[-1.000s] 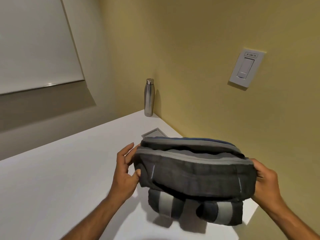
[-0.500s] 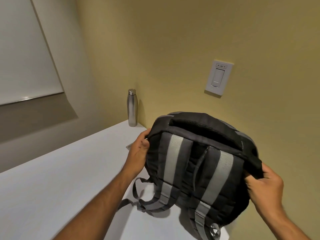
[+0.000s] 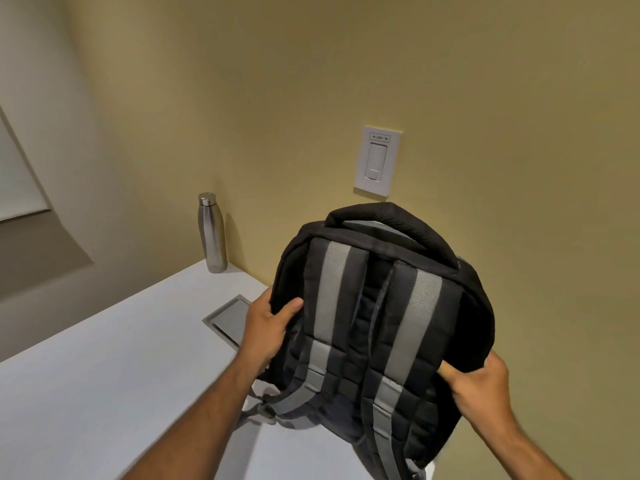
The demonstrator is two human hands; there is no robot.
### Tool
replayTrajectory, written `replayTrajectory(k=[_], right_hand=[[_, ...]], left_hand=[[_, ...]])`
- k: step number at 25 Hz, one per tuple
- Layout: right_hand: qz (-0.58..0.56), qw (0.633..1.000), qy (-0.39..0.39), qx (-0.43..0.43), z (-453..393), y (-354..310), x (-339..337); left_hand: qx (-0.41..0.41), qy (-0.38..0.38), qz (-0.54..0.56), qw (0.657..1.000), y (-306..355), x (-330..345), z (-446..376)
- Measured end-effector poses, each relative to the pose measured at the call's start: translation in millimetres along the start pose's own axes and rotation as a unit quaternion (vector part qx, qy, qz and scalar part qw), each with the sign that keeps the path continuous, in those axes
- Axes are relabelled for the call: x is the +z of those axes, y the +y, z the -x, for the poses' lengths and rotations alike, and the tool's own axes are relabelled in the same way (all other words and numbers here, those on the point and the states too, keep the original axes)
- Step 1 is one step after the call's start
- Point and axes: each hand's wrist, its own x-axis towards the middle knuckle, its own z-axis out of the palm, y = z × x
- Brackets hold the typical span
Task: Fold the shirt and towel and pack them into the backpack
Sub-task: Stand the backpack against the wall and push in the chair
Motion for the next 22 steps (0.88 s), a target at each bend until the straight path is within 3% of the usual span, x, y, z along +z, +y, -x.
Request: replayTrajectory(k=[7,16,22], right_hand=[[0.010,0.997,0.075,-0.001,-25.8,9.6,-29.2],[0.040,0.996,0.082,0.014,-56.0,38.6,-32.4],[0.122,0.989,0.071,-0.033,-52.1,38.1,-37.4]], left_hand=[[0.027,-0.043,0.011,0.999,20.4,56.9,-36.3],[-0.011,-0.084,-0.007,0.996,4.0,88.2,-74.2],[0.053,-0.074,-0.124,0.988,1.6,88.0,-54.9]])
